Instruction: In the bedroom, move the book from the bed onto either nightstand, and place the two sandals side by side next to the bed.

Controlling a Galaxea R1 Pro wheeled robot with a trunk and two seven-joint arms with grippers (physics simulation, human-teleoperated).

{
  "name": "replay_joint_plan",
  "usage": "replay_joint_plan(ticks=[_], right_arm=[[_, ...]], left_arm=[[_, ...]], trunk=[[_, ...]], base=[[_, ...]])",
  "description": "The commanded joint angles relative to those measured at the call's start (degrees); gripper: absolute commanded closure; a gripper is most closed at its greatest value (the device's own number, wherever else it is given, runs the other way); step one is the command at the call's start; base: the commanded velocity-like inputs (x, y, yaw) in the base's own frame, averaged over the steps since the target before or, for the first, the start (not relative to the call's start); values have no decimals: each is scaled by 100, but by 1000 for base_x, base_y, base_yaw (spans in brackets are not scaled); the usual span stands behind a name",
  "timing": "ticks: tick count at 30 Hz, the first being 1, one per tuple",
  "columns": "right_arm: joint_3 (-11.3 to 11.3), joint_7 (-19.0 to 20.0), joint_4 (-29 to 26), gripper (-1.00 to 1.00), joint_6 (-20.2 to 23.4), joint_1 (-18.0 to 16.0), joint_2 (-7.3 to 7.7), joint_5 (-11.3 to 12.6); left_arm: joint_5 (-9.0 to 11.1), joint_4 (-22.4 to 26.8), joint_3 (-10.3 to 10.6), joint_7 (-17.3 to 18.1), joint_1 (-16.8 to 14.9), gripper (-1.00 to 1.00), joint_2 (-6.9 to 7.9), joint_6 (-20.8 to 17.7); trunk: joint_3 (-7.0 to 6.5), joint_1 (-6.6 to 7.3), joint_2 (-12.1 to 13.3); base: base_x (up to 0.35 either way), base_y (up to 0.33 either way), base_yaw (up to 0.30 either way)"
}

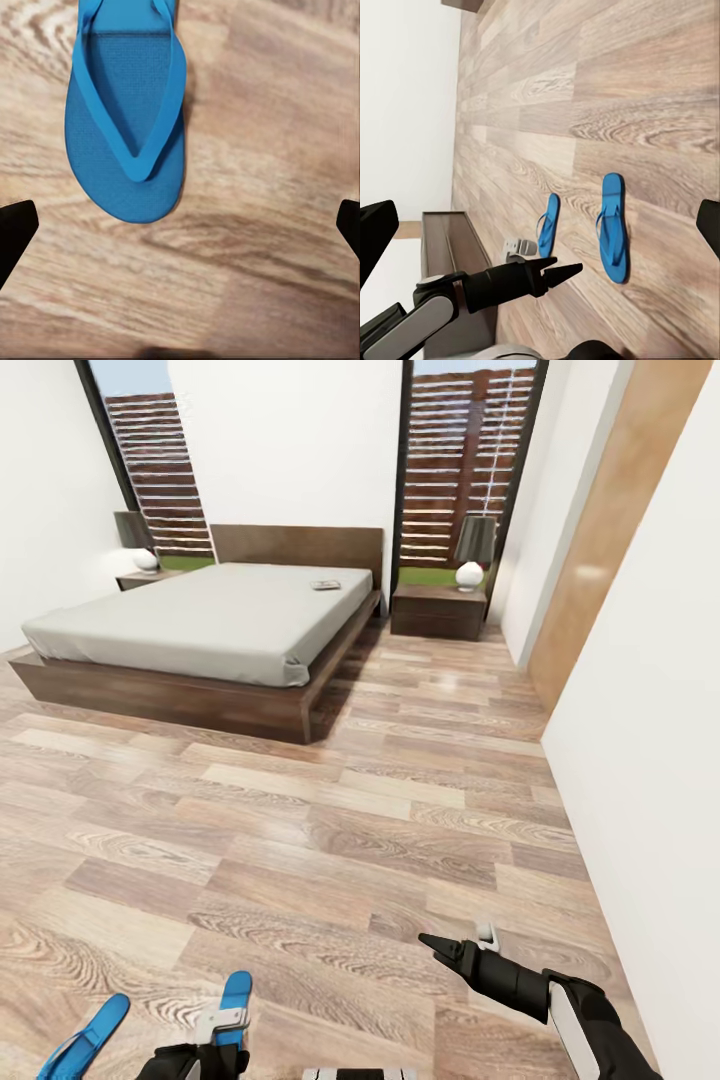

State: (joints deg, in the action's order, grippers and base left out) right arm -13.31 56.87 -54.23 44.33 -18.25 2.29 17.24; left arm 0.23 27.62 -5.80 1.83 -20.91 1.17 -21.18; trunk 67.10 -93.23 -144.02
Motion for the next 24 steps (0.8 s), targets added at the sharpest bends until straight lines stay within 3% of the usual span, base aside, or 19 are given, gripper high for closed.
replay_joint_plan(ticks=[1,9,15,19,21,24], right_arm=[[-5,8,0,-100,32,-3,0,16],[-5,8,-3,-100,33,-3,7,16],[-5,8,-9,-100,38,-3,9,20],[-5,12,-9,-100,40,-3,9,24],[-5,10,-9,-100,40,-3,9,24],[-5,11,-9,-100,40,-3,9,25]], left_arm=[[1,12,-26,19,-1,-100,-3,-35],[5,15,-26,22,0,-100,53,-32],[12,105,-66,34,-1,-100,84,-43],[16,558,-70,18,-1,-100,80,-128],[14,779,-66,14,-4,-100,75,-282],[7,1119,-63,12,-59,-100,66,-877]], trunk=[[27,-1,-3],[205,-22,-14],[205,-22,-14],[205,-22,-14],[205,-22,-14],[205,-22,-14]], base=[[0,0,0],[0,0,0],[0,0,0],[0,0,0],[0,0,0],[0,0,0]])
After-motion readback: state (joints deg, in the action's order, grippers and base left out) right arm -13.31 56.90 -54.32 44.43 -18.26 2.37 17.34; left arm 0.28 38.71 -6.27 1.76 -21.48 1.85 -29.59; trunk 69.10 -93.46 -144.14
